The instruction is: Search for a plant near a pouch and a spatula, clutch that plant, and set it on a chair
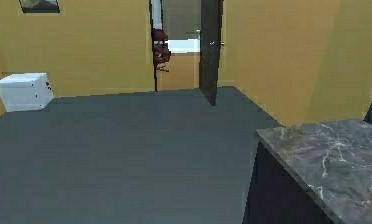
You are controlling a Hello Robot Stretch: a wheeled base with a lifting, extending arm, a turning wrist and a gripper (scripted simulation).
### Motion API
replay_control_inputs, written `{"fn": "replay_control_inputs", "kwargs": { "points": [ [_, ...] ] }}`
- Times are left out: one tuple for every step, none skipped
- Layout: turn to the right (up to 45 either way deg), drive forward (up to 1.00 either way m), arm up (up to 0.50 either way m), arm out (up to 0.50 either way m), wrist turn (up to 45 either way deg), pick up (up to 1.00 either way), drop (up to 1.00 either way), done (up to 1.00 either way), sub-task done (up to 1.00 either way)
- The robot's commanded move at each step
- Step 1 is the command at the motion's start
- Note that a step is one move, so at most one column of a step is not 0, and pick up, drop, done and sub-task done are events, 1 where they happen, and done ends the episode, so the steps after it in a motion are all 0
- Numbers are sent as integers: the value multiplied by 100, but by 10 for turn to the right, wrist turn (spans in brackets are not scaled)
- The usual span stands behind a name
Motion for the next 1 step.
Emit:
{"fn": "replay_control_inputs", "kwargs": {
  "points": [
    [-30, 0, 0, 0, 0, 0, 0, 0, 0]
  ]
}}
